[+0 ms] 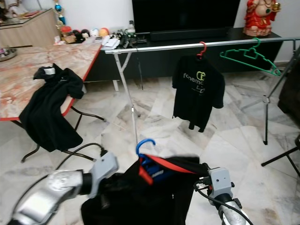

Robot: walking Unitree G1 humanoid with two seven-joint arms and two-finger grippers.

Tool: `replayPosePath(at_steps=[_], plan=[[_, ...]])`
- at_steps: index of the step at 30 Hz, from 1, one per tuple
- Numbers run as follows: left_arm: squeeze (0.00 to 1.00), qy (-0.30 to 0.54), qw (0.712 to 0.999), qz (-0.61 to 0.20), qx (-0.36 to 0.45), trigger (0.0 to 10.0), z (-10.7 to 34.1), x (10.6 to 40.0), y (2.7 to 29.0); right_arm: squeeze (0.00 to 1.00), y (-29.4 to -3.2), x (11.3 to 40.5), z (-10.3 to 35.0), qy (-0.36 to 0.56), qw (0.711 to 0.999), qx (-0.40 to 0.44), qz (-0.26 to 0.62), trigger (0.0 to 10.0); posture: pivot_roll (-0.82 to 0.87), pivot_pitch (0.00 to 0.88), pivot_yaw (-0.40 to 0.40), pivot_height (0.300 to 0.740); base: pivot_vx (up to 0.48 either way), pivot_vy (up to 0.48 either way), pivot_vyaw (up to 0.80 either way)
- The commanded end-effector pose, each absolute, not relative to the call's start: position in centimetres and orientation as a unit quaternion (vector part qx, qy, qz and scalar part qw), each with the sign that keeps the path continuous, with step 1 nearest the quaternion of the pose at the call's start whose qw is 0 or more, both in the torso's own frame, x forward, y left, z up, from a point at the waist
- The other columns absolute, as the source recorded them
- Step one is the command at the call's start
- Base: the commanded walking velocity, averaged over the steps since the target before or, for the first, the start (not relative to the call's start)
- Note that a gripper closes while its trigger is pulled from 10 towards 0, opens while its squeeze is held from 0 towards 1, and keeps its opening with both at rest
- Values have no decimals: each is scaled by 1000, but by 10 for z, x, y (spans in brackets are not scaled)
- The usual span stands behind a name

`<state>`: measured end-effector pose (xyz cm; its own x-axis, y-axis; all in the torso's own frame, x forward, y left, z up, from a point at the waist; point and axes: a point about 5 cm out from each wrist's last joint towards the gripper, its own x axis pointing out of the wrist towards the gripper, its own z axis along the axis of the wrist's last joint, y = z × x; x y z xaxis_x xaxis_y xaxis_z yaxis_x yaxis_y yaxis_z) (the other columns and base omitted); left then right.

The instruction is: Hang hanger

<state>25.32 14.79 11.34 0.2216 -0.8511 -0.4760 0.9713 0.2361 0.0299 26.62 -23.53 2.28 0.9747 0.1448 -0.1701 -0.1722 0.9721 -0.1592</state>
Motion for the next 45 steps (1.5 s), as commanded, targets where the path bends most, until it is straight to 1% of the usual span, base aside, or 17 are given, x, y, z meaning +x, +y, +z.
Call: replayPosePath(at_steps=[1,3,4,6,13,16,19,22,32,35,37,38,39,42,43,44,45], plan=[[0,180,750,-615,163,10000,121,249,156,0,-246,265,23,85,992,-80,52,0,32,61,24,740,0,0,0],[0,185,744,-621,163,10000,122,248,158,0,-247,265,24,85,992,-81,52,0,32,61,24,740,0,0,0],[0,209,729,-622,193,10000,117,246,165,0,-250,266,25,84,992,-83,50,0,29,63,22,740,0,0,0],[0,221,720,-626,201,10000,115,245,169,0,-252,267,27,84,991,-87,53,0,26,62,20,740,0,0,0],[0,209,710,-636,217,10000,123,245,179,0,-256,265,26,94,989,-93,62,0,27,65,14,740,0,0,0],[0,208,710,-637,217,10000,127,246,183,0,-256,264,25,99,988,-98,71,0,27,65,14,740,0,0,0],[0,199,727,-623,210,10000,133,251,192,0,-255,262,22,106,986,-99,81,0,27,64,13,740,0,0,0],[0,193,727,-619,225,10000,136,253,196,0,-254,260,19,113,984,-101,87,0,30,65,11,740,0,0,0],[0,203,669,-670,249,10000,132,242,187,0,-250,258,15,124,981,-109,102,0,28,65,14,740,0,0,0],[0,214,644,-682,271,10000,128,239,185,0,-250,257,14,127,980,-110,102,0,31,65,14,740,0,0,0],[0,226,616,-693,298,10000,119,234,181,0,-250,256,13,129,980,-111,102,0,32,66,15,740,0,0,0],[0,226,616,-693,298,10000,119,234,181,0,-250,256,13,129,980,-111,102,0,32,66,15,740,0,0,0],[0,234,602,-696,314,10000,113,231,178,0,-250,256,13,130,980,-110,103,0,32,67,16,740,0,0,0],[0,227,599,-706,303,10000,110,228,170,0,-247,257,12,129,980,-110,104,0,29,68,16,740,0,0,0],[0,225,598,-706,305,10000,105,227,164,0,-245,258,12,128,980,-109,107,1020,29,67,16,740,0,0,0],[0,226,596,-706,308,10000,103,227,162,0,-244,258,12,127,980,-107,108,3804,29,67,16,740,0,0,0],[0,229,593,-705,314,10000,99,226,160,0,-242,258,12,128,980,-102,110,10000,29,67,16,740,0,0,0]])
